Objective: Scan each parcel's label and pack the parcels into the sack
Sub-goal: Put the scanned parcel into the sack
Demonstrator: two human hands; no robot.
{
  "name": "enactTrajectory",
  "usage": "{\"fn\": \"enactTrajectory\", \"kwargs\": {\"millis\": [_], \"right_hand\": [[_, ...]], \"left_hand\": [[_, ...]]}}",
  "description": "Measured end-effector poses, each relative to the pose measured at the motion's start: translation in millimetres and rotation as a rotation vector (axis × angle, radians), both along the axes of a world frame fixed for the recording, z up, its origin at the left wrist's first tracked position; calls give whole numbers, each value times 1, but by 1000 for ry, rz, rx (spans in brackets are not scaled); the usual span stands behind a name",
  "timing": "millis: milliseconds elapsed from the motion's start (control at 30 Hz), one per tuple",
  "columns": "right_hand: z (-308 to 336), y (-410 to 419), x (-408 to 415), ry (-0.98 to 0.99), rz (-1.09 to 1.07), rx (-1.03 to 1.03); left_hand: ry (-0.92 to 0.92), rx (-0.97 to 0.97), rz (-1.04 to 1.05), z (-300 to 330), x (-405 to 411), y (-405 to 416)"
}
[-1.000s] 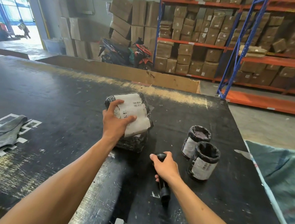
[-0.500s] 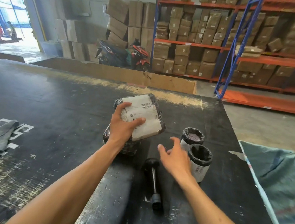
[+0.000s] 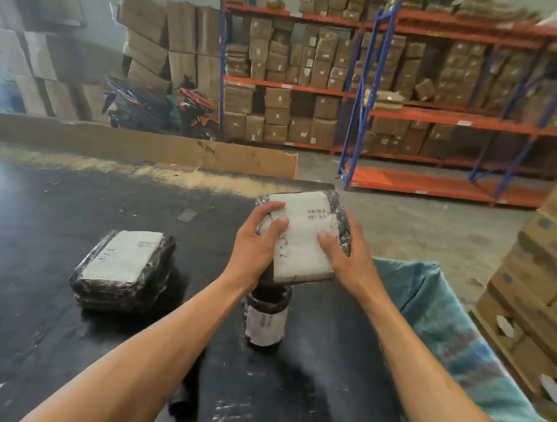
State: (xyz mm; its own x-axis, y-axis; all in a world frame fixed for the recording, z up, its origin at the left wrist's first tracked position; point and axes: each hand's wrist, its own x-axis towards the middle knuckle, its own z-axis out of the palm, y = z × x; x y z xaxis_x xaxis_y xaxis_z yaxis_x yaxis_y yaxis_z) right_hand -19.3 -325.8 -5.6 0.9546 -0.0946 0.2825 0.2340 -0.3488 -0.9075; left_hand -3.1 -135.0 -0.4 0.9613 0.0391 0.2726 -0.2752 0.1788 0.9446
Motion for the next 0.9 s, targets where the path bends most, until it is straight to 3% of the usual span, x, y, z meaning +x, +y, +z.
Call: {"fn": "enactTrajectory", "kwargs": {"millis": [167, 367, 533, 700, 900], "right_hand": [[-16, -92, -13, 51, -15, -2], [-71, -191, -21, 113, -164, 128], [-141, -257, -22, 275, -251, 82], [-213, -294, -7, 537, -294, 105], [-278, -298, 28, 851, -87, -47]], "left_hand": [[70, 26, -165, -12, -2, -94], [185, 186, -366, -50, 5, -191], [225, 735, -284, -122, 10, -227], [45, 1407, -291, -194, 15, -226], [-132, 1573, -219, -214, 18, -225]]}}
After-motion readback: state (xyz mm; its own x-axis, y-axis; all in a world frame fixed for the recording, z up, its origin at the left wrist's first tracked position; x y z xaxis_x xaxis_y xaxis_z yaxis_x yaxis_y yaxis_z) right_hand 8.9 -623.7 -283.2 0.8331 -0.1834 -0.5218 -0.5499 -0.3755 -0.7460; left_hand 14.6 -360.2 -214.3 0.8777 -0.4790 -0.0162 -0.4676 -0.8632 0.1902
